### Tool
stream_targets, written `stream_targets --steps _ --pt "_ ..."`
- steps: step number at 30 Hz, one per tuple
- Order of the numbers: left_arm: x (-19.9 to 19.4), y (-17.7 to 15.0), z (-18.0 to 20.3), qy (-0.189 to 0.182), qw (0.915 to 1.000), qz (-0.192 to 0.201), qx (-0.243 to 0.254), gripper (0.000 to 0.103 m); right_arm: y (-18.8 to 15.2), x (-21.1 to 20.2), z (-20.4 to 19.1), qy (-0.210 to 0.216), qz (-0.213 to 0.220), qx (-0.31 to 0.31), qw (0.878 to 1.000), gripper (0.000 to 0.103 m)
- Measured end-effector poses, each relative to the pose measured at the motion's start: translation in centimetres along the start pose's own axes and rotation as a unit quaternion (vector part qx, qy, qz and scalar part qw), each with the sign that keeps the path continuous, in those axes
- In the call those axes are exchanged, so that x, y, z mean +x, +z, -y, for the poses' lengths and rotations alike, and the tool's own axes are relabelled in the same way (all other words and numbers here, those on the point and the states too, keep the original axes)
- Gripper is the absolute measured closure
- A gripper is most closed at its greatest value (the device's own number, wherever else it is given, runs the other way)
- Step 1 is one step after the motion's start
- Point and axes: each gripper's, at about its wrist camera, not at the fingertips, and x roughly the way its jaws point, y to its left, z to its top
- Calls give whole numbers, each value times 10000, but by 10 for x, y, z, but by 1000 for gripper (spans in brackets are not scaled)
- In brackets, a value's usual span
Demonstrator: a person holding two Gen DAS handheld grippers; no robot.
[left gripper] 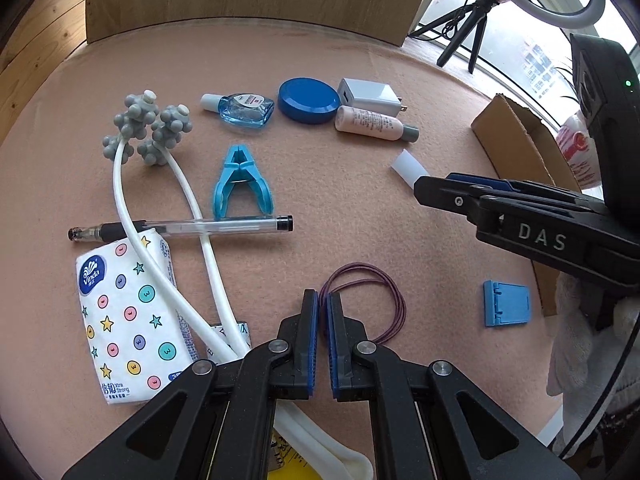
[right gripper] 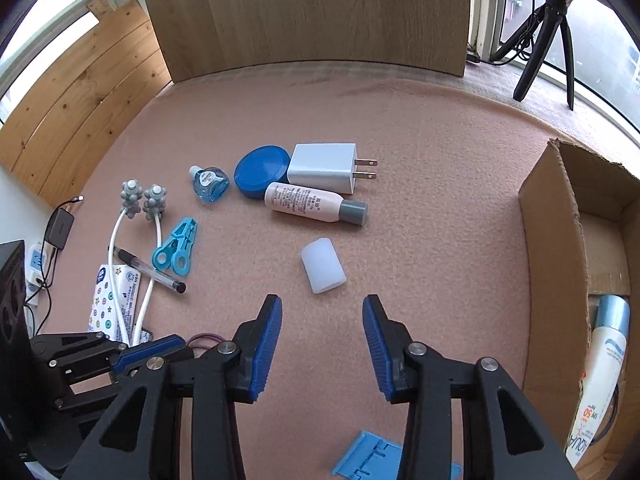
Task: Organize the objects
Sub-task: 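Grasp the purple rubber bands with the left gripper while the right gripper grasps the white cap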
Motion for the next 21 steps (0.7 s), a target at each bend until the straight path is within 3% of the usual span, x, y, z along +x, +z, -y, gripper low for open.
stream_targets --steps 4,8,14,21 --pt "1 1 -2 -71 9999 -2 -84 99 8 16 1 -114 -48 2 9999 72" --pt "3 3 -3 -111 9998 8 -147 99 13 23 1 -115 -107 -44 9999 82" --pt "-1 0 -5 -161 9997 13 -205 99 15 26 -8 -184 -110 -227 9995 85" --pt "-2 9 -1 -231 9994 82 -263 99 12 21 -3 14 -86 -93 9999 95"
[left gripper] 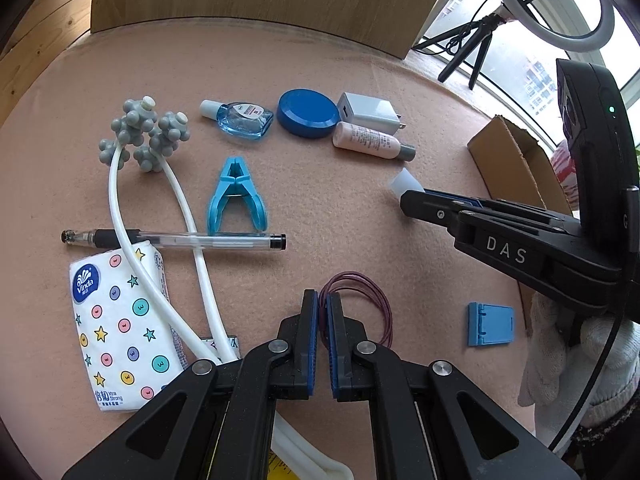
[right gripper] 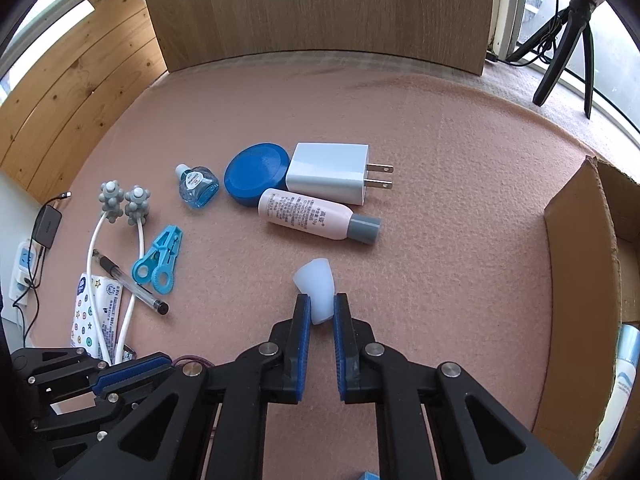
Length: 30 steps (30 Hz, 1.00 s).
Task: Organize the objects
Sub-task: 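Grasp the purple rubber bands with the left gripper while the right gripper grasps the white cap, then carry the rubber bands toward the box with the left gripper while the right gripper carries the cap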
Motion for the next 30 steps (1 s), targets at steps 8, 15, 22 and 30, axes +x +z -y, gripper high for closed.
stream_targets --steps 8,15,22,30 --pt "-18 18 14 -119 9996 253 96 99 -12 -26 10 234 175 278 9992 96" --pt "-40 32 37 -311 9980 490 242 99 -28 -70 27 317 543 543 9965 96" --pt "-50 50 83 -598 9943 664 579 99 -54 -125 64 96 1020 895 9907 96" --pt "-37 77 155 -908 9881 720 1012 99 -89 -163 127 -367 1193 1481 9811 96"
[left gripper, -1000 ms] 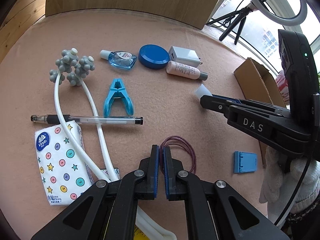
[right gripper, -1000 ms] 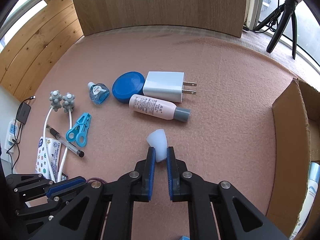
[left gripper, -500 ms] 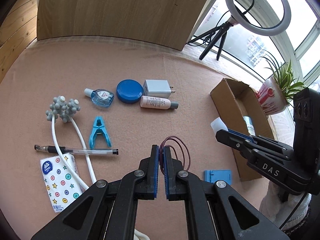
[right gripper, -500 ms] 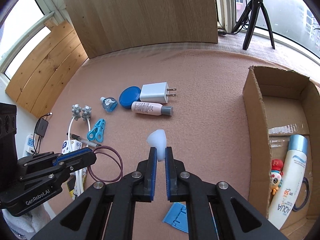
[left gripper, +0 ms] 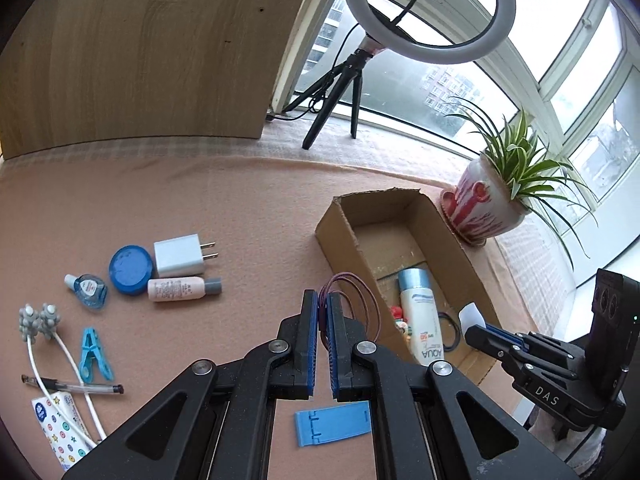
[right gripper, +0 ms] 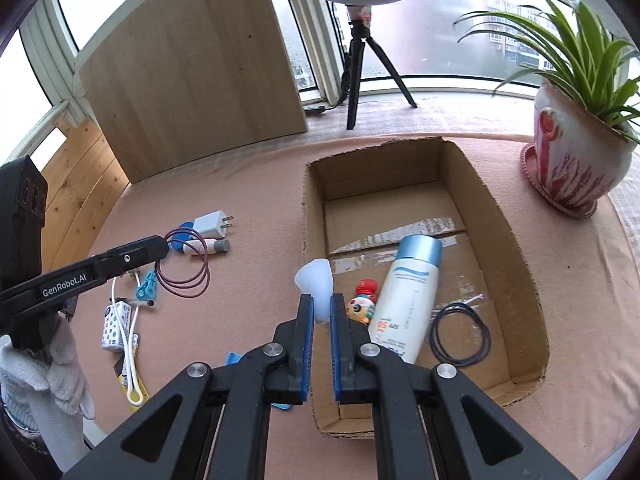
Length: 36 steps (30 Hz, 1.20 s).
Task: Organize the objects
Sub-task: 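Carry the rubber bands toward the box with the left gripper while the right gripper carries the cap, then open both grippers over the box, dropping the rubber bands and cap inside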
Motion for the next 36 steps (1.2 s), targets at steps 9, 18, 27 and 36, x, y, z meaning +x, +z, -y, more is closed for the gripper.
stream_targets --steps 9,18,27,36 --pt "48 20 55 -160 9994 -144 287 99 -10 -5 51 -288 -60 364 9989 96" --pt "76 14 71 -117 9988 -350 316 68 -12 -4 66 -237 -131 368 9990 80" --pt "59 11 34 209 9994 -230 122 49 -9 -13 44 -206 173 74 9996 38" --pt "40 9 -41 761 9961 -230 -384 49 2 5 25 119 -2 244 9996 38"
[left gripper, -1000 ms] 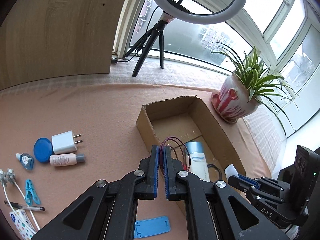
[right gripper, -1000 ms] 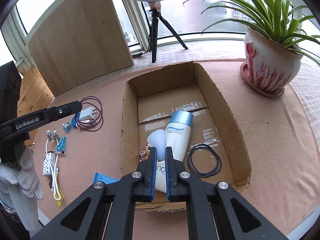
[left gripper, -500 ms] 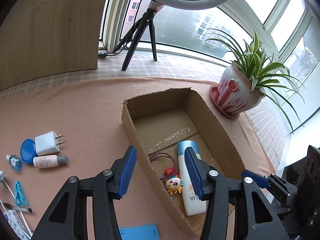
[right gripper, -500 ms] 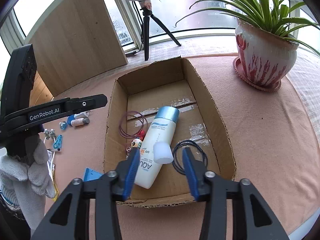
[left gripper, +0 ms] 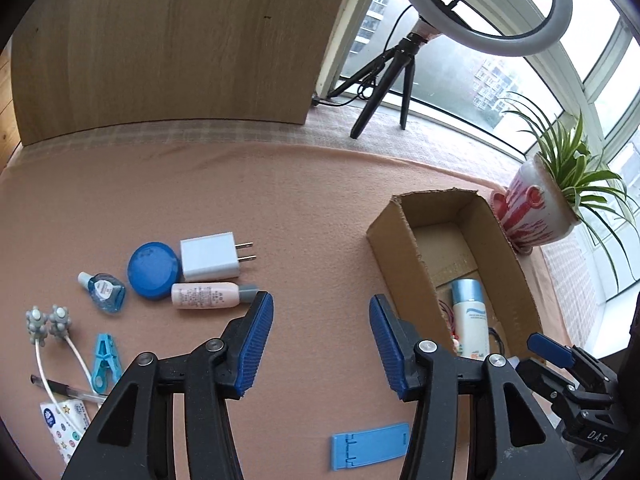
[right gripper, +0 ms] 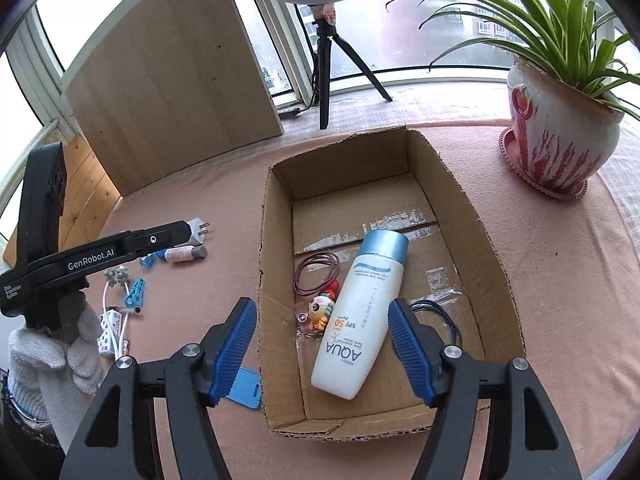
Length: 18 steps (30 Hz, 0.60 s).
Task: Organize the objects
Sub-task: 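Open both grippers over the box, dropping the rubber bands and cap inside, then move the right gripper to the white USB charger while the left gripper approaches the pink lotion bottle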
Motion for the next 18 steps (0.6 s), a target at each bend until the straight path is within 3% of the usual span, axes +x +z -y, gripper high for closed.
stream_targets --steps 8,15,18 --pt "-2 14 -90 288 9972 -145 -674 49 32 24 -49 374 -281 -414 9980 38" --pt "5 23 -158 283 9886 -220 -1464 49 71 70 -98 749 -672 -637 9929 39" --pt "8 26 -184 344 9822 -192 -1837 49 85 96 -120 833 -853 -690 9905 44"
